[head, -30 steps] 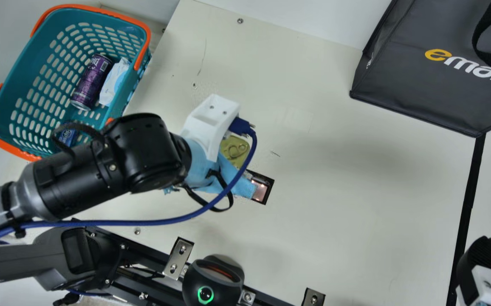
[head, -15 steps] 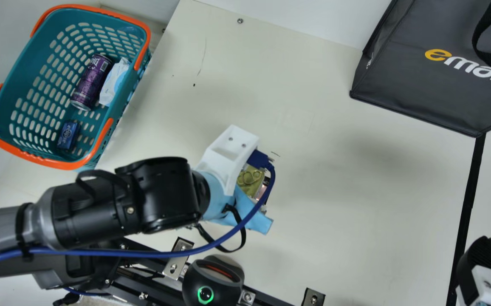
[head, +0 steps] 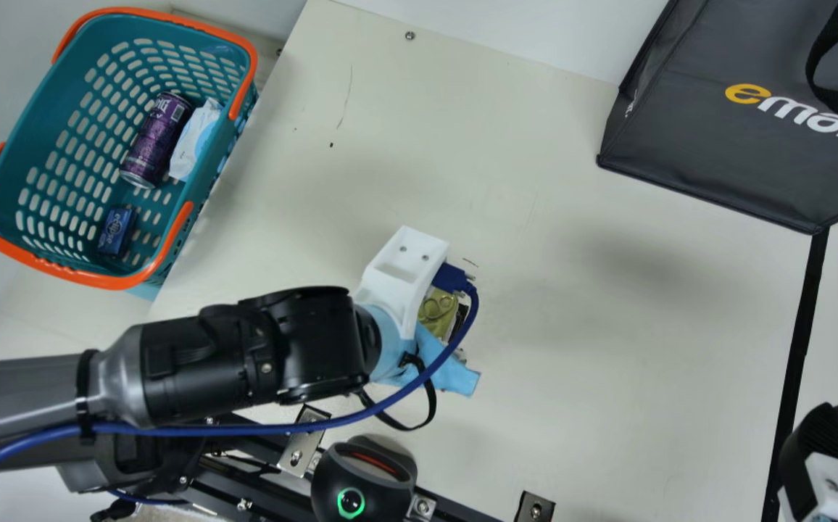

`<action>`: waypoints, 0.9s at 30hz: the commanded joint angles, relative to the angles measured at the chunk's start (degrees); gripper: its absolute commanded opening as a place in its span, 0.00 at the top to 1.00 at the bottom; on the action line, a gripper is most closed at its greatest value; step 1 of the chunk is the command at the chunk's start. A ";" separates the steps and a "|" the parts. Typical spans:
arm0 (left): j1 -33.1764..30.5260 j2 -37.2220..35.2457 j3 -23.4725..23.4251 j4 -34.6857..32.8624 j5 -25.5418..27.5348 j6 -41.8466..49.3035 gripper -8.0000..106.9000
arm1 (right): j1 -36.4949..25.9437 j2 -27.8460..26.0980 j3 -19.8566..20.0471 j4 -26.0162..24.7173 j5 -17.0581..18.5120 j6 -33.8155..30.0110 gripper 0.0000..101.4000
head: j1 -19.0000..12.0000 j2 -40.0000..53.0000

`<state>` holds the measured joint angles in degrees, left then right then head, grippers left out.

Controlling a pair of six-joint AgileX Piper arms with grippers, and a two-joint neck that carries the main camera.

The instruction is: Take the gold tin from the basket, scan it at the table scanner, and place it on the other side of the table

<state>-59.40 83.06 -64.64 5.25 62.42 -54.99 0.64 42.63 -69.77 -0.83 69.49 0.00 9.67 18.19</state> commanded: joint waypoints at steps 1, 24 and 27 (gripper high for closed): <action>0.12 0.32 0.42 0.35 -0.94 -0.52 1.00 | 0.00 0.00 0.00 0.00 0.00 0.00 0.06 | -1.75 0.23; 3.21 12.24 -6.44 -0.32 -6.47 -2.41 1.00 | 0.00 0.00 0.00 0.05 0.00 0.00 0.06 | -1.75 0.23; 2.97 14.96 -9.11 -0.08 -6.35 -3.08 1.00 | 0.00 0.00 0.00 0.05 0.00 0.00 0.06 | -1.75 0.23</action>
<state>-56.37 96.62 -72.34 5.08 56.03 -57.90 0.64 42.63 -69.77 -0.79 69.49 0.00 9.58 18.28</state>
